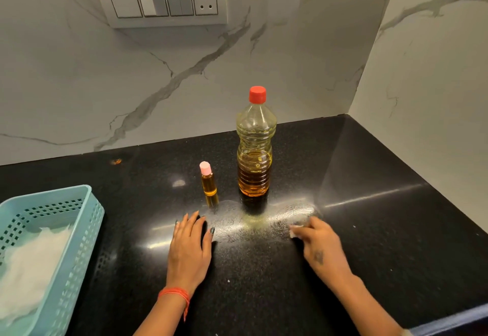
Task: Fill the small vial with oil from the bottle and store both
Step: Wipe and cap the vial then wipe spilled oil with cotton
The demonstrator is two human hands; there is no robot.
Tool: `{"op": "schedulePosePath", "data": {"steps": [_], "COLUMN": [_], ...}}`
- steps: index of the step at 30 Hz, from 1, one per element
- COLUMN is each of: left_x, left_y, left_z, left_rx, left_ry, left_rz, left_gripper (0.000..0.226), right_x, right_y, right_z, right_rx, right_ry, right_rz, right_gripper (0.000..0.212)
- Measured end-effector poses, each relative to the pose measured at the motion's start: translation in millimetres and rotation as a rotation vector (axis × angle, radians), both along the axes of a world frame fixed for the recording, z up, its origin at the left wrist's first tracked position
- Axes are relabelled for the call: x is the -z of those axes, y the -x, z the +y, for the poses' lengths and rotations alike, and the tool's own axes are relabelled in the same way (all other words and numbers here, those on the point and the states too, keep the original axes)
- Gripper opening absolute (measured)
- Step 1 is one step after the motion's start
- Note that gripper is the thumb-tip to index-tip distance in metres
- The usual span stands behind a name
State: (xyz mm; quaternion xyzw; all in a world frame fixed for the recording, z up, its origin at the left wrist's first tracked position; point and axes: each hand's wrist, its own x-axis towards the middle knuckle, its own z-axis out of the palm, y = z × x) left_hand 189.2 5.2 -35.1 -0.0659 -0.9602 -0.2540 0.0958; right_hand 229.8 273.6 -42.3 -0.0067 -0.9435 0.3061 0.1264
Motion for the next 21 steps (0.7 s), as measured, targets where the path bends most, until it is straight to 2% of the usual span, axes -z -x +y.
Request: {"op": "schedulePosePath", "data": {"steps": [2, 4, 7, 10, 14, 16, 18, 21], "left_x": [1, 1, 1, 0, 0, 0, 0, 1], "left_y": [0, 1, 1, 0, -1, 0, 0, 0], "left_z": [0, 0, 0, 0, -1, 0, 1, 0], "left_rx": [0.011, 0.014, 0.013, 0.011, 0.015, 0.023, 0.030, 0.023], "left_ry": [0.010, 0.013, 0.012, 0.009, 0.020, 0.021, 0.017, 0.015], "left_rz": [-0.001, -0.003, -0.008, -0.007, -0.006, -0.012, -0.012, -0.006], "left_gripper": [0.041, 0.042, 0.042, 0.042, 0.045, 0.041, 0.041, 0.040], "right_x": [-1, -7, -9, -9, -6, -10, -16, -14], "right_y": [13, 27, 22, -6, 2, 15, 18, -1], "right_z": [15, 9, -21, -20, 21, 18, -6, -40], "right_rx": [0.168, 0.203, 0.033, -0.083, 0.168, 0.210, 0.130, -0.122], "right_ry": [-0.035, -0.063, -0.076, -0.036, -0.058, -0.068, -0.044, -0.016], "right_rz": [-0.006, 0.017, 0.030, 0.003, 0.031, 0.019, 0.012, -0.002], "right_gripper": [0.019, 0.015, 0.012, 0.022, 0.020, 0.018, 0.016, 0.015]}}
